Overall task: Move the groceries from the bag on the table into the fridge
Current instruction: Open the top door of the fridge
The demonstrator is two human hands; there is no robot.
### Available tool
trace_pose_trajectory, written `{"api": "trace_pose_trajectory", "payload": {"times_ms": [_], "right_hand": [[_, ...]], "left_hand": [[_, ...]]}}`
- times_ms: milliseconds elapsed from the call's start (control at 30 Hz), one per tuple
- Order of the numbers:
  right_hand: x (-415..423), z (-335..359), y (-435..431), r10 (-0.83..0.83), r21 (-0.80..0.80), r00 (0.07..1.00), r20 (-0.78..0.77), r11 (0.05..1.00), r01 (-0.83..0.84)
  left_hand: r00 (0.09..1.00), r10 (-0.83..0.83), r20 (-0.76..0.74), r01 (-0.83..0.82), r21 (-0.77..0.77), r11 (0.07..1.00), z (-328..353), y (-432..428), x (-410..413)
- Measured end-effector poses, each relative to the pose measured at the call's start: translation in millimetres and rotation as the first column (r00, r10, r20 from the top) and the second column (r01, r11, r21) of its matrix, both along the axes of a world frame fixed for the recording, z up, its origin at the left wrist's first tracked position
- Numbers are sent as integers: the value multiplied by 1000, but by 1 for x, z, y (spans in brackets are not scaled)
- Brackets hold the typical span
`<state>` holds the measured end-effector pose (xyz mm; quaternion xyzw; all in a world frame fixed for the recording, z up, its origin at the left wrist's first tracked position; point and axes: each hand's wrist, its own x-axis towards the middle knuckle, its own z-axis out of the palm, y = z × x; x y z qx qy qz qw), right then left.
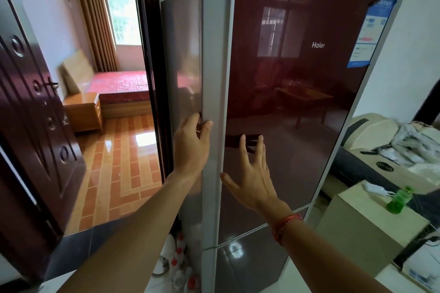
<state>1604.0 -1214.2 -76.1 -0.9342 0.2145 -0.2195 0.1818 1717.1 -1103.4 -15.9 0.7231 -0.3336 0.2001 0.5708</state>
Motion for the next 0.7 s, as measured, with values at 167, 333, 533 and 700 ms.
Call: {"api": "trace_pose_trajectory", "payload": {"times_ms": [167, 333, 533, 700], "right_hand": [[-14, -10, 3, 4, 6, 1000, 20, 1000, -4], [-38, -10, 7, -7, 42, 1000, 20, 999, 6], [-67, -15, 23, -33, 130, 995, 91, 991, 21], [-92, -18, 32, -120, 174, 977, 176, 981, 89]], "left_hand": [[997, -16, 77, 16, 4, 1000, -10, 6, -16], [986, -73, 148, 76, -13, 997, -13, 12, -45], [957, -138, 255, 147, -15, 989, -25, 18, -76], [883, -232, 409, 254, -1, 967, -28, 18, -108]]}}
